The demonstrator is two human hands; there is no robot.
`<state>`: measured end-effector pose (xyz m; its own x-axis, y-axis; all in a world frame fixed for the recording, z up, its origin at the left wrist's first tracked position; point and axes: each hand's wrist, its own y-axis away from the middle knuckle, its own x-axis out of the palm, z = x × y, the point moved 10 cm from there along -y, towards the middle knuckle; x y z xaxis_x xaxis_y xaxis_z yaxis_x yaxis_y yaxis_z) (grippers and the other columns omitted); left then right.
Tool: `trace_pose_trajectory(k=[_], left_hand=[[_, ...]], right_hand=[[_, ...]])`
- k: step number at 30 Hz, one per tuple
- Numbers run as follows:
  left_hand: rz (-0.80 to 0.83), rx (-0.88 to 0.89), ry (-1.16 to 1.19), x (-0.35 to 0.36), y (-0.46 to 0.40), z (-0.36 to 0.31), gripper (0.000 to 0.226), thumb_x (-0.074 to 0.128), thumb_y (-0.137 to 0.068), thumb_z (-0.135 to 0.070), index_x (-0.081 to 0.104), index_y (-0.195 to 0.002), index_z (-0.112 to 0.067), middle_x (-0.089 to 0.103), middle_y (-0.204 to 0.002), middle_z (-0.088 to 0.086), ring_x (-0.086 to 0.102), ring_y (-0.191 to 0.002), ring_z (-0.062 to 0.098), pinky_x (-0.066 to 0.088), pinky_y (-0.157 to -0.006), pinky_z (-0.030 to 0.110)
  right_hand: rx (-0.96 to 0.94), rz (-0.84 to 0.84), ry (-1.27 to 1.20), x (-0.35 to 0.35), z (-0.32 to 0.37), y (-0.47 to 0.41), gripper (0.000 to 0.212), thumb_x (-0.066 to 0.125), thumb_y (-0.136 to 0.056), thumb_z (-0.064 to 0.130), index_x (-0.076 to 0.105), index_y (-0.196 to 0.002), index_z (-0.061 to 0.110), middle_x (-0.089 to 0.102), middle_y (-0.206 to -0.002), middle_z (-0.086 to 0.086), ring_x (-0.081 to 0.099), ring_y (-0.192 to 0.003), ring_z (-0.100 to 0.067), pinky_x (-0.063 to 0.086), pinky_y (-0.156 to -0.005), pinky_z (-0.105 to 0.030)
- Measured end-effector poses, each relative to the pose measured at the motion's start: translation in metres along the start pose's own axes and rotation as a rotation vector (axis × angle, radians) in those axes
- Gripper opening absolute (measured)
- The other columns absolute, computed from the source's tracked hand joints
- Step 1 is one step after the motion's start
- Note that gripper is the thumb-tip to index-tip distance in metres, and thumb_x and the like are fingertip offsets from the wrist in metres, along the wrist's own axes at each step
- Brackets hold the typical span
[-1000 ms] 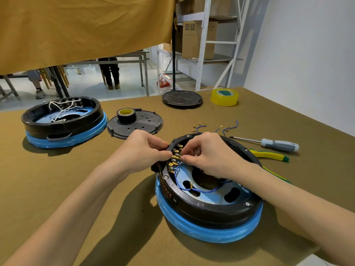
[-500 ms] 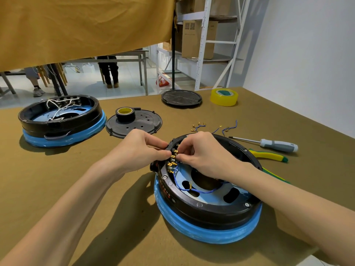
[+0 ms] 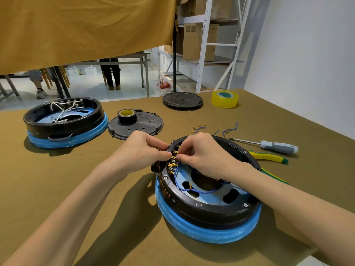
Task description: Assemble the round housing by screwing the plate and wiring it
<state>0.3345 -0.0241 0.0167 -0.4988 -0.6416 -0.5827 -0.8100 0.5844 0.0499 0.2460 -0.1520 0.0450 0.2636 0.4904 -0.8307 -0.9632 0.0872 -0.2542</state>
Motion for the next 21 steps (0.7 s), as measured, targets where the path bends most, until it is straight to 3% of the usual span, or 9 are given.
trace_pose_trajectory(k=[2,6,10,12,14,15,17,21], left_hand=[[0.0,0.001,0.005,-0.001,0.0,-0.002,0.023,0.084,-0.083,-0.03,0.079,-0.105,-0.03,0.073,-0.098,-0.017,0.063,-0.094,-0.003,0.038,-0.067,0.014],[-0.021,0.012,-0.042,-0.001,0.003,-0.005,0.024,0.083,-0.084,-0.031,0.077,-0.107,-0.032,0.069,-0.092,-0.02,0.061,-0.086,-0.006,0.036,-0.063,0.012],[-0.019,0.035,-0.101,0.002,0.005,-0.013,0.028,0.081,-0.086,-0.031,0.074,-0.113,-0.03,0.069,-0.097,-0.018,0.064,-0.089,-0.003,0.042,-0.065,0.015],[-0.02,0.046,-0.113,0.006,0.005,-0.016,0.036,0.077,-0.089,-0.028,0.069,-0.124,-0.025,0.069,-0.112,-0.011,0.065,-0.102,0.003,0.051,-0.078,0.021],[-0.024,0.075,-0.11,0.013,0.006,-0.022,0.043,0.071,-0.093,-0.027,0.062,-0.135,-0.021,0.064,-0.126,-0.007,0.06,-0.117,0.009,0.049,-0.093,0.027],[-0.026,0.092,-0.101,0.016,0.007,-0.025,0.037,0.068,-0.095,-0.027,0.064,-0.132,-0.022,0.066,-0.124,-0.006,0.061,-0.116,0.01,0.049,-0.092,0.026],[-0.036,0.113,-0.09,0.02,0.009,-0.027,0.013,0.063,-0.099,-0.027,0.073,-0.105,-0.031,0.073,-0.103,-0.008,0.067,-0.1,0.01,0.054,-0.082,0.026],[-0.062,0.184,-0.132,0.019,0.011,-0.031,0.032,0.06,-0.1,-0.027,0.066,-0.074,-0.044,0.068,-0.083,-0.006,0.065,-0.08,0.01,0.054,-0.075,0.032]], right_hand=[[-0.006,0.004,0.007,0.0,0.001,0.001,0.013,0.074,-0.093,0.029,0.08,-0.093,0.018,0.072,-0.081,0.005,0.064,-0.072,-0.007,0.052,-0.065,-0.025],[0.015,0.024,-0.034,0.0,-0.005,0.003,0.01,0.076,-0.091,0.027,0.081,-0.094,0.019,0.069,-0.075,0.013,0.062,-0.065,0.001,0.046,-0.058,-0.012],[0.092,-0.199,-0.228,-0.032,-0.024,0.008,0.013,0.068,-0.091,0.008,0.076,-0.087,0.018,0.069,-0.067,0.012,0.064,-0.052,-0.002,0.051,-0.053,-0.017],[0.131,-0.279,-0.242,-0.049,-0.034,0.007,0.018,0.066,-0.091,0.006,0.075,-0.084,0.02,0.065,-0.058,0.018,0.063,-0.049,-0.001,0.049,-0.052,-0.015],[0.159,-0.181,-0.14,-0.042,-0.034,0.0,0.014,0.067,-0.092,0.013,0.079,-0.087,0.018,0.066,-0.061,0.019,0.06,-0.052,0.004,0.043,-0.054,-0.009],[0.165,-0.107,-0.096,-0.034,-0.033,-0.004,0.013,0.068,-0.093,0.017,0.081,-0.089,0.016,0.068,-0.066,0.016,0.059,-0.054,0.004,0.041,-0.054,-0.008],[0.165,-0.022,-0.075,-0.02,-0.03,-0.007,0.016,0.071,-0.092,0.024,0.083,-0.086,0.015,0.07,-0.066,0.008,0.056,-0.052,0.003,0.038,-0.051,-0.009],[0.172,0.029,-0.084,-0.01,-0.028,-0.011,0.013,0.075,-0.088,0.028,0.084,-0.083,0.019,0.072,-0.067,0.01,0.061,-0.058,0.002,0.041,-0.051,-0.01]])
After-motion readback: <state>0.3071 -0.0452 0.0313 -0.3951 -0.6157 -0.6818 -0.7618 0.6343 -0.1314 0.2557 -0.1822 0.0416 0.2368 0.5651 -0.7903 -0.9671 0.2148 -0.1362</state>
